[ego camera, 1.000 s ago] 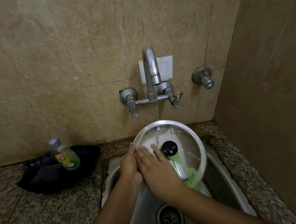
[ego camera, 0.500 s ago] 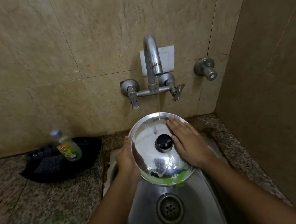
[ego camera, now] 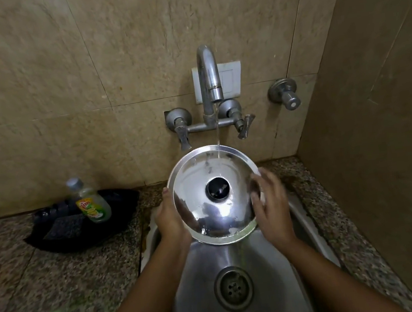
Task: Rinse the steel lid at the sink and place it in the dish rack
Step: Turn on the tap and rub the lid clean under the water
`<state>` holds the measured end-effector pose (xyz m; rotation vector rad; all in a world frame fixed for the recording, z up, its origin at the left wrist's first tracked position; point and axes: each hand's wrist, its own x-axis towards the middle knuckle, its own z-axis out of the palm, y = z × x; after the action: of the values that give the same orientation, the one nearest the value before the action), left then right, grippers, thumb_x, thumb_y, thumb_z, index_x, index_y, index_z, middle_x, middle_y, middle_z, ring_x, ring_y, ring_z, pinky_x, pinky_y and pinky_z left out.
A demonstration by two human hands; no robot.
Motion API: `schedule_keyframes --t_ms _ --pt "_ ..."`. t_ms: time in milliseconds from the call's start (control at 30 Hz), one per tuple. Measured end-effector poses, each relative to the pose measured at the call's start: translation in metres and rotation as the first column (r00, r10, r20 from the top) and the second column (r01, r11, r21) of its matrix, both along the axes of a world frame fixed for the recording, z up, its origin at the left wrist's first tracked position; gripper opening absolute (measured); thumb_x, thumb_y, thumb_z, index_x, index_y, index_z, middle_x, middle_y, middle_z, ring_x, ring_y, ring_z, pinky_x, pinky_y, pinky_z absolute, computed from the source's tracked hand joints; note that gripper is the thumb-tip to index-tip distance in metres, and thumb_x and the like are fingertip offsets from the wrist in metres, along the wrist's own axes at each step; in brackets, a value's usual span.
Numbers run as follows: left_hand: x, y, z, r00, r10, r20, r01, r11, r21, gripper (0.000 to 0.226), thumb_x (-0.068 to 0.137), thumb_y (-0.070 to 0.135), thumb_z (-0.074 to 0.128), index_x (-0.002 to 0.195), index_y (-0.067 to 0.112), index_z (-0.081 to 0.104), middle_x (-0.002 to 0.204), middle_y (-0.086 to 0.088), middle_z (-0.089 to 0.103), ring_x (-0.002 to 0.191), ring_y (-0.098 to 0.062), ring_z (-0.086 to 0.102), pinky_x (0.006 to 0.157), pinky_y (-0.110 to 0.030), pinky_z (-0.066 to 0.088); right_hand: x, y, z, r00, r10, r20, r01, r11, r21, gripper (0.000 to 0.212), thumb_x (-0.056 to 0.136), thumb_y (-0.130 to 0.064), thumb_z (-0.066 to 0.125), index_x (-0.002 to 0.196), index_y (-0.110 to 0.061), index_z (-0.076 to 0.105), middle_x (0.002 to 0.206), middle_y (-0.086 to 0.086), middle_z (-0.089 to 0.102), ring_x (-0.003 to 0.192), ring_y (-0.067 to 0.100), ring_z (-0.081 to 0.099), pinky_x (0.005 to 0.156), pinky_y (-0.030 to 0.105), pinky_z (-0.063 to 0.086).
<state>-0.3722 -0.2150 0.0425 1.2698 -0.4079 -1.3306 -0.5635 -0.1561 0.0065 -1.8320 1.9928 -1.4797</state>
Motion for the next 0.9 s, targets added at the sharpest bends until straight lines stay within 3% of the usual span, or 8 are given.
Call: schedule_keyframes --t_ms 100,167,300,433,500,633,733,900 --pt "0.0 0.008 -0.002 0.998 -0.065 -0.01 0.065 0.997 -0.046 0.029 0.089 0.037 0.061 0.082 0.011 0.069 0.075 -0.005 0.069 0.072 -0.02 0.066 0.07 -0.033 0.055 0.004 -0.027 0.024 0.811 -0.067 0.581 0.035 0.997 0.067 0.02 0.097 -0.025 0.053 0.114 -0.018 0.061 0.116 0.002 0.062 0.107 0.014 0.056 0.092 0.032 0.044" --pt "0.001 0.012 0.001 0.984 -0.16 -0.084 0.155 0.986 -0.058 0.026 0.09 0.036 0.06 0.085 0.012 0.068 0.076 -0.002 0.069 0.068 -0.015 0.066 0.066 -0.028 0.052 -0.001 -0.039 0.039 0.713 -0.054 0.699 -0.026 0.994 0.104 0.014 0.096 -0.026 0.055 0.094 -0.02 0.068 0.089 -0.006 0.069 0.085 0.012 0.061 0.076 0.028 0.048" --pt "0.014 0.004 0.018 0.901 -0.354 0.25 0.4 0.902 -0.162 0.031 0.088 0.034 0.063 0.092 0.005 0.072 0.085 -0.012 0.072 0.075 -0.023 0.066 0.07 -0.033 0.052 -0.013 -0.055 0.062 0.84 0.126 0.528 -0.232 0.963 0.138 0.013 0.091 -0.024 0.062 0.088 -0.019 0.074 0.082 -0.009 0.071 0.08 0.008 0.063 0.071 0.019 0.048" --pt "0.007 -0.008 0.033 0.75 -0.361 0.554 0.544 0.813 -0.207 0.035 0.091 0.027 0.06 0.077 -0.004 0.068 0.072 -0.012 0.065 0.067 -0.021 0.057 0.065 -0.032 0.046 0.001 -0.07 0.082 0.917 0.29 0.272 -0.369 0.877 0.309 0.022 0.085 -0.047 0.065 0.078 -0.027 0.071 0.074 -0.008 0.07 0.073 0.008 0.064 0.07 0.032 0.05" --pt "0.006 -0.01 0.034 0.774 -0.325 0.543 0.506 0.834 -0.222 0.042 0.091 0.029 0.06 0.072 -0.009 0.062 0.067 -0.013 0.06 0.063 -0.02 0.053 0.062 -0.031 0.044 0.008 -0.074 0.081 0.973 0.199 0.12 -0.226 0.929 0.293 0.025 0.084 -0.053 0.061 0.084 -0.029 0.067 0.076 -0.01 0.067 0.073 0.007 0.063 0.065 0.031 0.05" --pt "0.004 -0.006 0.035 0.853 -0.255 0.456 0.388 0.893 -0.227 0.039 0.091 0.024 0.061 0.055 0.01 0.052 0.055 -0.004 0.051 0.053 -0.014 0.045 0.053 -0.024 0.041 0.015 -0.082 0.099 0.836 -0.028 0.548 0.075 0.995 -0.064 0.021 0.093 -0.032 0.059 0.102 -0.015 0.05 0.09 -0.008 0.058 0.081 0.013 0.057 0.07 0.029 0.047" --pt "0.004 -0.003 0.035 0.874 -0.255 0.414 0.373 0.898 -0.234 0.033 0.09 0.027 0.061 0.069 0.002 0.061 0.067 -0.012 0.057 0.063 -0.017 0.051 0.06 -0.024 0.044 0.007 -0.096 0.114 0.871 -0.126 0.475 0.122 0.992 0.04 0.039 0.094 -0.045 0.052 0.116 -0.012 0.052 0.111 0.002 0.055 0.096 0.014 0.053 0.077 0.029 0.041" --pt "0.003 0.0 0.032 0.888 -0.268 0.374 0.373 0.895 -0.244 0.049 0.091 0.029 0.06 0.087 -0.02 0.058 0.078 -0.016 0.057 0.073 -0.024 0.049 0.063 -0.029 0.041 -0.002 -0.109 0.115 0.865 -0.092 0.493 0.049 0.994 0.1 0.041 0.097 -0.049 0.041 0.084 -0.017 0.062 0.077 0.002 0.065 0.075 0.021 0.064 0.065 0.032 0.047"
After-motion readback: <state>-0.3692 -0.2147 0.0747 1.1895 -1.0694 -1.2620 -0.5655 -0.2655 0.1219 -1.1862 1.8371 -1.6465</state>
